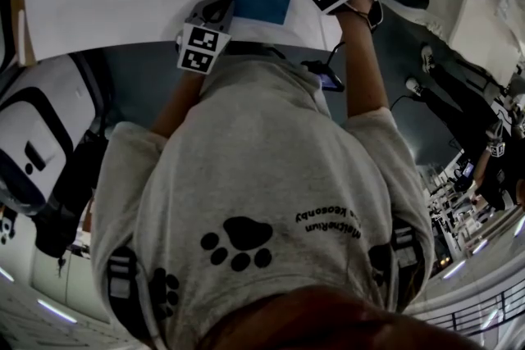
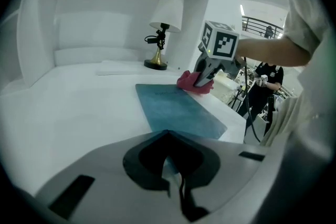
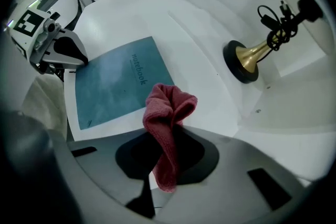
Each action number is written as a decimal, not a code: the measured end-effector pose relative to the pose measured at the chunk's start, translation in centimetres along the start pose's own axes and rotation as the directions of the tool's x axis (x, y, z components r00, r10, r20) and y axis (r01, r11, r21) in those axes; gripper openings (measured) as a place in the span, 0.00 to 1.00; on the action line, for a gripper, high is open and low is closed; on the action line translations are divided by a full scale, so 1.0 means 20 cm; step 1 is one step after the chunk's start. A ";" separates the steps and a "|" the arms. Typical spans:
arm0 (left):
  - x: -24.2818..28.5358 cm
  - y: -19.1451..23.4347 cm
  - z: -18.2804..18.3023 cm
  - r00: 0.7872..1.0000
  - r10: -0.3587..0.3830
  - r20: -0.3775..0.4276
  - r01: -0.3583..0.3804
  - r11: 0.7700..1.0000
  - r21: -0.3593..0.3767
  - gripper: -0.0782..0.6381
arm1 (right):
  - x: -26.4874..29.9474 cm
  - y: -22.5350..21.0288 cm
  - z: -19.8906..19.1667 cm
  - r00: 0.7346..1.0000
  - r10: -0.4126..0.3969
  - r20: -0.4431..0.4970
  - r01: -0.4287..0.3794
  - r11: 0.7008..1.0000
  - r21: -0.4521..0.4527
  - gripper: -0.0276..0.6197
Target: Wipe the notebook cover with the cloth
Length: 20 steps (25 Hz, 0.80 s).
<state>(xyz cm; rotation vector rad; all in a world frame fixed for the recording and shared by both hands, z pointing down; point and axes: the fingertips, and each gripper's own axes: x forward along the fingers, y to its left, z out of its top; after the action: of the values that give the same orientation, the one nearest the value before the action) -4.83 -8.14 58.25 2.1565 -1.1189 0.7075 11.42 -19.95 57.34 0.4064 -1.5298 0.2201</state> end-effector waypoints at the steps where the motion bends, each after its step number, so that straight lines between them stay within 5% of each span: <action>1: 0.00 0.00 0.00 1.000 0.000 -0.001 0.000 1.000 0.000 0.13 | -0.01 0.00 -0.01 1.000 -0.002 0.005 0.002 1.000 0.013 0.14; 6: 0.01 0.00 0.00 1.000 0.001 -0.002 -0.001 1.000 0.001 0.13 | -0.16 0.01 0.11 0.990 -0.029 0.136 0.023 0.999 0.043 0.14; 13: 0.01 -0.01 0.00 1.000 0.002 -0.002 -0.002 1.000 -0.001 0.13 | -0.30 0.21 0.44 0.956 0.025 0.293 -0.001 0.997 -0.081 0.14; 20: 0.02 -0.01 0.01 1.000 0.007 -0.002 -0.007 1.000 0.004 0.13 | -0.23 0.39 0.64 0.949 0.091 0.301 -0.027 0.977 -0.212 0.14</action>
<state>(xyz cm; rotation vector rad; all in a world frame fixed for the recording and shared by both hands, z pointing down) -4.35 -8.41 58.27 2.1560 -1.1261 0.7156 -3.59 -17.27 53.51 0.2368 -1.8556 0.0433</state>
